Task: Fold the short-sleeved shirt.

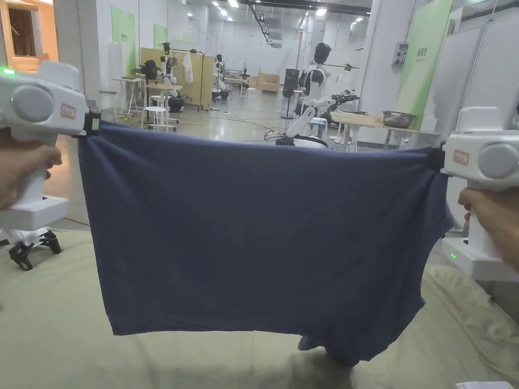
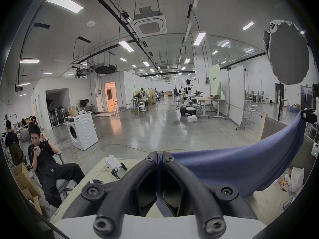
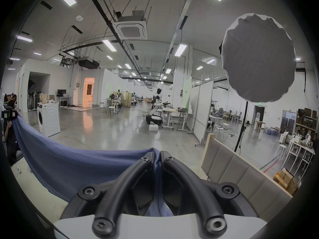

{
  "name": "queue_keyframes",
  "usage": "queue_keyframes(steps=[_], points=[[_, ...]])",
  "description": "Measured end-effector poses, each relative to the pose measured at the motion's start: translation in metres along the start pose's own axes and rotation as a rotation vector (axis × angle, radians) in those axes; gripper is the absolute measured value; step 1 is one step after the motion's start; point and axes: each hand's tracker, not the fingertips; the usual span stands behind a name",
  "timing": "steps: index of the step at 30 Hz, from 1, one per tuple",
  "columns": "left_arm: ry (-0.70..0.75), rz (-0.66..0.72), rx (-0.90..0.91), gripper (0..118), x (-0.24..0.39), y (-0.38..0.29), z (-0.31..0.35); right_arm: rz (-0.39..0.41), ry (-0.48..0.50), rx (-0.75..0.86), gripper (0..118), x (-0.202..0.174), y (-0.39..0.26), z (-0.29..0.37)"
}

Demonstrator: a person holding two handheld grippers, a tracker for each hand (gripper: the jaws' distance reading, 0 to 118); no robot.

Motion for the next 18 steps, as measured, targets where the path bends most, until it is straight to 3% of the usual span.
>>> queue_keyframes(steps=[8,18], points=[[-0.046,-0.015,-0.066,0,0.012,-0.097,0.026,-0.001,0.006,-0.095,4,0.002,-0.096,0.035],[-0.075,0.039,-0.097,0,0.01,-0.21,0.135,0.05,0.019,-0.158,4,-0.002,-0.204,0.142]])
